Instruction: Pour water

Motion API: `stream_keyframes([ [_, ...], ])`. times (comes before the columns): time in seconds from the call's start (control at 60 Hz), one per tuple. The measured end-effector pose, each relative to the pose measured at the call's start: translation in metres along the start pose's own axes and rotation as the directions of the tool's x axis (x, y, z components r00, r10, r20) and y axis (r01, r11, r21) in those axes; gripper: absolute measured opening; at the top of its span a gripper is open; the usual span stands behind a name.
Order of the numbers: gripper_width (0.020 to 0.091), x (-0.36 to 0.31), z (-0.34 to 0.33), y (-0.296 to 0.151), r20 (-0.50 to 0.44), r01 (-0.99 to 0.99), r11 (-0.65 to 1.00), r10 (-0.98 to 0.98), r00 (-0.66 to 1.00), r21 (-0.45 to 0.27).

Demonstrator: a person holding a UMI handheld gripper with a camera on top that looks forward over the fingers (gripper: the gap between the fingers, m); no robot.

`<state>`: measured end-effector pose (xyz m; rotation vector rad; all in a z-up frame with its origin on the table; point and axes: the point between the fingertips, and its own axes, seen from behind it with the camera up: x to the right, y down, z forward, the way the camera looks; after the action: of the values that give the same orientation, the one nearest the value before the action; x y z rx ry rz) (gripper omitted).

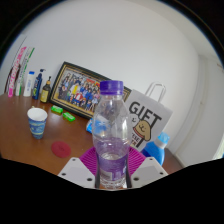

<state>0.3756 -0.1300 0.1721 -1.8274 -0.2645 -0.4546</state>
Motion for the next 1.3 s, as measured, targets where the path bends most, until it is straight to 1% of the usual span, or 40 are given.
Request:
stream_keyframes([
  [0.1,0.0347,-0.019,0.015,-0.045,-0.043,0.229,0.973,-0.228,0.973,0.01],
  [0.2,0.0346,-0.045,0.029,-0.081,-0.081,0.462,0.887,-0.462,0.883,-0.011],
  [0.317,0.0346,-0.076,0.05,-0.107,-0.114,0.723,0.69,-0.72,0.685,-0.014],
  [0.383,0.0347,-0.093,0.06,-0.114,-0.12,0.827,0.562,-0.823,0.556,-0.017],
  [0.55,0.0346,-0.103,0.077,-0.118,-0.122,0.959,0.26,-0.962,0.246,-0.117],
  [0.65,0.0347,-0.112,0.085,-0.116,-0.105,0.985,0.103,-0.99,0.089,-0.14],
  [0.783,0.0349,-0.12,0.089,-0.116,-0.088,0.988,0.005,-0.996,-0.009,-0.155],
  [0.867,0.0349,-0.12,0.09,-0.111,-0.062,0.988,0.0,-0.998,-0.01,-0.153],
  [0.917,0.035,-0.12,0.09,-0.112,-0.067,0.989,0.013,-0.998,0.003,-0.149],
  [1.017,0.0349,-0.117,0.086,-0.115,-0.068,0.986,0.108,-0.993,0.099,-0.13],
  [1.167,0.035,-0.115,0.075,-0.133,-0.063,0.908,0.417,-0.908,0.414,-0.049],
  [1.233,0.035,-0.111,0.069,-0.142,-0.053,0.818,0.575,-0.817,0.574,-0.004],
  [1.3,0.0349,-0.112,0.064,-0.151,-0.027,0.68,0.732,-0.68,0.733,0.035],
])
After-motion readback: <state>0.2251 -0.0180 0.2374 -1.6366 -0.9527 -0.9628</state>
